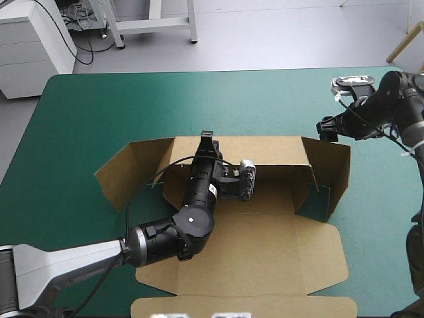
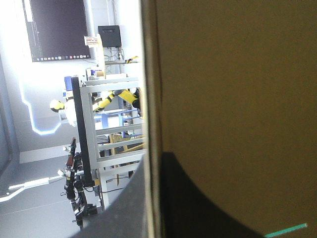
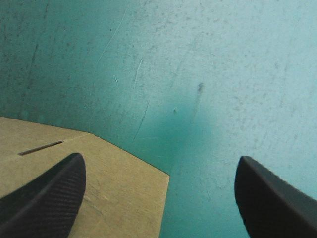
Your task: Fold the box
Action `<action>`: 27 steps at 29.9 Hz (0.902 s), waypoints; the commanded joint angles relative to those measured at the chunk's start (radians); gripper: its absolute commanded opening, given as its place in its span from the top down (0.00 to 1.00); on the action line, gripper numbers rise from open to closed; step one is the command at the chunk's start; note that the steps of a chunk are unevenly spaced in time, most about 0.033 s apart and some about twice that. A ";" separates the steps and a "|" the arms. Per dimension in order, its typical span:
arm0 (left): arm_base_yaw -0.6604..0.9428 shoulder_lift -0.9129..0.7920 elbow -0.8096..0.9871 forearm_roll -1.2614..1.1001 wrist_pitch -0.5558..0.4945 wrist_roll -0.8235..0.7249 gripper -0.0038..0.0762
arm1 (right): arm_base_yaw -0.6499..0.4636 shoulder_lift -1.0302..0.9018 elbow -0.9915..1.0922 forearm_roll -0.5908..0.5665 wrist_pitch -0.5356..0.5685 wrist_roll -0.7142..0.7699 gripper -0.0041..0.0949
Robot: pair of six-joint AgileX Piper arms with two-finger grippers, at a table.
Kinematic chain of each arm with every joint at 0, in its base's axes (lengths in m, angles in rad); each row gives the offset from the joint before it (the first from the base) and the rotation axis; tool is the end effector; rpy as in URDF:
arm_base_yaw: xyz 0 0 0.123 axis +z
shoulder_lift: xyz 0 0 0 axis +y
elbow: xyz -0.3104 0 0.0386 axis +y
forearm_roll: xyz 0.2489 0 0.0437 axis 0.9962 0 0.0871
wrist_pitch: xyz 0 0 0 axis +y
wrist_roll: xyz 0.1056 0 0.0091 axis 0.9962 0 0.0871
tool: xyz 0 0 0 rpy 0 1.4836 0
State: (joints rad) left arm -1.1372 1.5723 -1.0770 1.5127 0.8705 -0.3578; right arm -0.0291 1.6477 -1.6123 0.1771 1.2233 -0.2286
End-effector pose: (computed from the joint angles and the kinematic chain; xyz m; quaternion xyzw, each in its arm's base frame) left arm 0.2162 -0.2741 0.3221 0.6075 0.5284 0.3560 0.4744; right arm 0.3540 0.0073 0.3682 -0.0843 0.9727 0.0614 0.2071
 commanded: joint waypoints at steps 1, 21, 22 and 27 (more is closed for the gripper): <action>-0.010 -0.040 -0.021 0.066 0.038 -0.012 0.96 | -0.008 -0.089 0.007 0.014 -0.019 -0.013 0.19; -0.010 -0.040 -0.021 0.017 0.038 -0.012 0.96 | -0.008 -0.378 0.429 0.124 -0.158 -0.060 0.19; -0.010 -0.040 -0.021 0.017 0.038 -0.012 0.96 | -0.008 -0.399 0.449 0.132 -0.168 -0.062 0.19; -0.010 -0.040 -0.021 0.017 0.038 -0.012 0.96 | -0.008 -0.492 0.556 0.142 -0.217 -0.071 0.19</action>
State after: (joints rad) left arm -1.1388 1.5723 -1.0770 1.4972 0.8800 -0.3578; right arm -0.0300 1.2258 -1.0780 0.2807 1.0540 -0.2793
